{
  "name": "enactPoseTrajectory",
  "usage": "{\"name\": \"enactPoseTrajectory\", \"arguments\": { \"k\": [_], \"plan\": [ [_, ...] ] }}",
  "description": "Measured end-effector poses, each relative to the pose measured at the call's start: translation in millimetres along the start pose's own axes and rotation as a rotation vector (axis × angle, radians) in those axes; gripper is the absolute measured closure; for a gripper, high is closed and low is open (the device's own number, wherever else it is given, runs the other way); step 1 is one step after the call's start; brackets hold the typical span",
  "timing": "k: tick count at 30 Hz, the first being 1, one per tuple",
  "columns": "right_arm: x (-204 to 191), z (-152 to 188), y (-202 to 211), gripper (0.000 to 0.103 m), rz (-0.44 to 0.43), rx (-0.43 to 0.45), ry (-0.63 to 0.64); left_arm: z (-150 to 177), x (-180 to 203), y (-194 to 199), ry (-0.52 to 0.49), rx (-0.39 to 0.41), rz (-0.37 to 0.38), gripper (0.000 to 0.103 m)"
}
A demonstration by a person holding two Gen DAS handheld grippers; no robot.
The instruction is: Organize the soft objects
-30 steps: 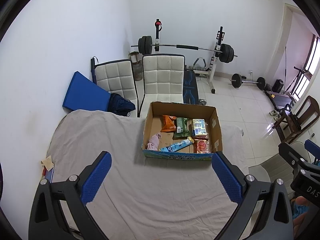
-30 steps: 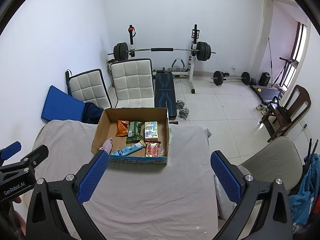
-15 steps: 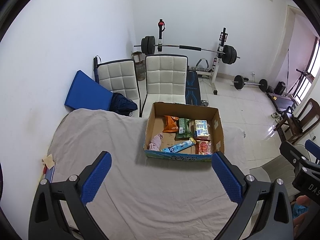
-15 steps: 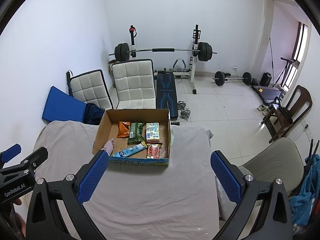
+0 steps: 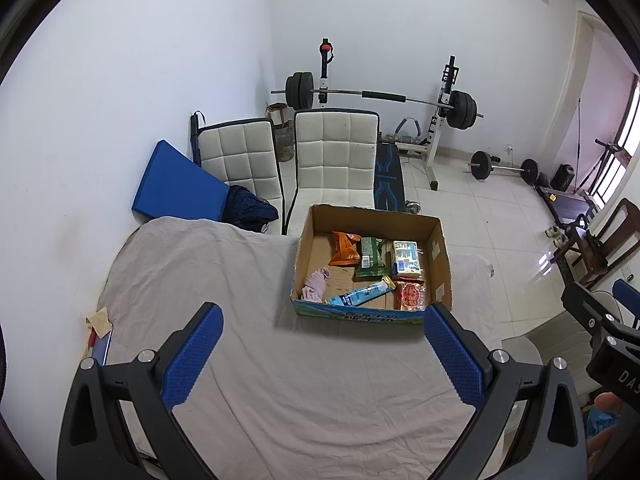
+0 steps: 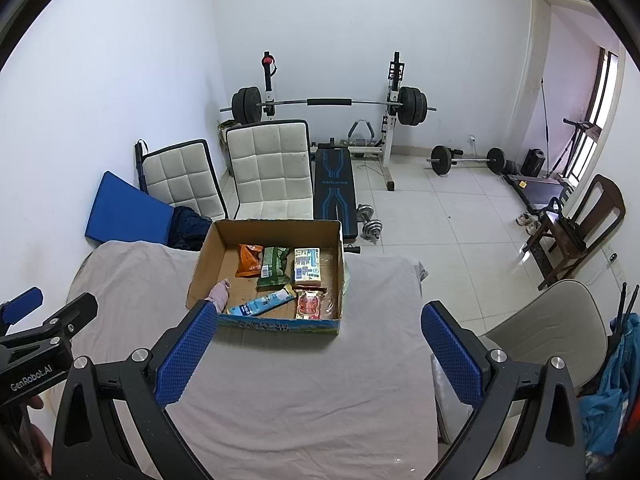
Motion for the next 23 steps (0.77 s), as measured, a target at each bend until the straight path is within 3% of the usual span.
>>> {"name": "enactPoseTrajectory", "arguments": {
  "k": [23],
  "plan": [
    [-6.8, -3.2, -3.9, 0.0, -0.011, -0.007, 0.025, -1.2, -10.4, -5.5, 0.015, -0.002, -0.005, 0.0]
  ]
}}
Point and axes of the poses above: each gripper's, at about its wrist camera, not at the fingertips, and y roughly against the way its jaws point, x to its right, z to its underside, the point moved 3 cm from there along -y, roughly the way its jaws point, and after that the axes turned 7 degrees about -y, right-handed, at the moved point
